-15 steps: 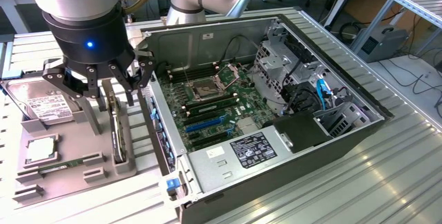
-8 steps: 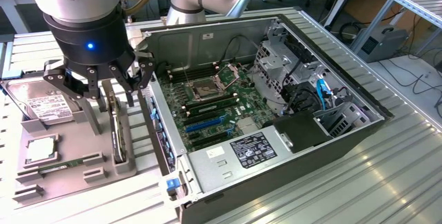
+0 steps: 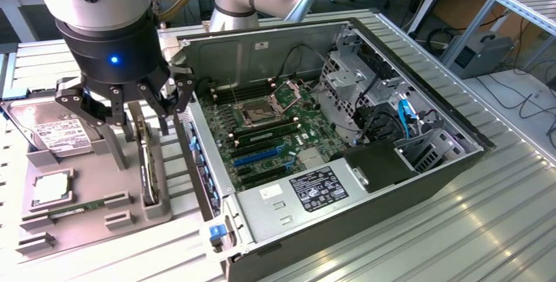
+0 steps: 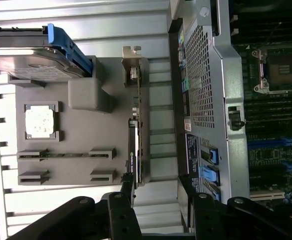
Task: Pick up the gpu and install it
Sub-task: 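Pick up the gpu and move the gpu toward the slot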
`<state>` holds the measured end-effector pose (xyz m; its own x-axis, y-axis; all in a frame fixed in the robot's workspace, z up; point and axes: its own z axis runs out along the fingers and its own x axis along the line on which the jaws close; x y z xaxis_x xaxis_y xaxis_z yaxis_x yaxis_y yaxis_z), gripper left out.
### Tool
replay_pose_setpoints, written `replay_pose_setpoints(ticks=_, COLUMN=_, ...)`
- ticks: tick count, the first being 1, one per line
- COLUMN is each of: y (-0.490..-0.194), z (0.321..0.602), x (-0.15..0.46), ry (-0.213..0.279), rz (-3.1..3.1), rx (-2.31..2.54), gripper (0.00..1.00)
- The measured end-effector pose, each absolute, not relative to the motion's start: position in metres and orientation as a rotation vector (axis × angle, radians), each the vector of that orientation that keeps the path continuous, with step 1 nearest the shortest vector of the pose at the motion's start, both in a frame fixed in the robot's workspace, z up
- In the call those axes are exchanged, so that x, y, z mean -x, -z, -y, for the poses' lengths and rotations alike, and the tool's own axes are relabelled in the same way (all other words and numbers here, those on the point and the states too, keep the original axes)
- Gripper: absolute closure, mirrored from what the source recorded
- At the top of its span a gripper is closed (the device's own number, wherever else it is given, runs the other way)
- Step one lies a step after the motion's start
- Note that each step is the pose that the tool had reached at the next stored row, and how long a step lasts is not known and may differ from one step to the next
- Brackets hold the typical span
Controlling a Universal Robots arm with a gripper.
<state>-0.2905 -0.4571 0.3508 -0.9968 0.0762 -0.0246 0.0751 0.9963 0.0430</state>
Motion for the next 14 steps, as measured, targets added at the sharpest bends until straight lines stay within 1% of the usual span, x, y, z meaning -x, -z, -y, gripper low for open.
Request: replay_pose_setpoints(ticks=14, y=-0.347, z=0.4571, x=0.2905, ry=-0.066, rz=-3.112, rx=-0.118, gripper=0.52)
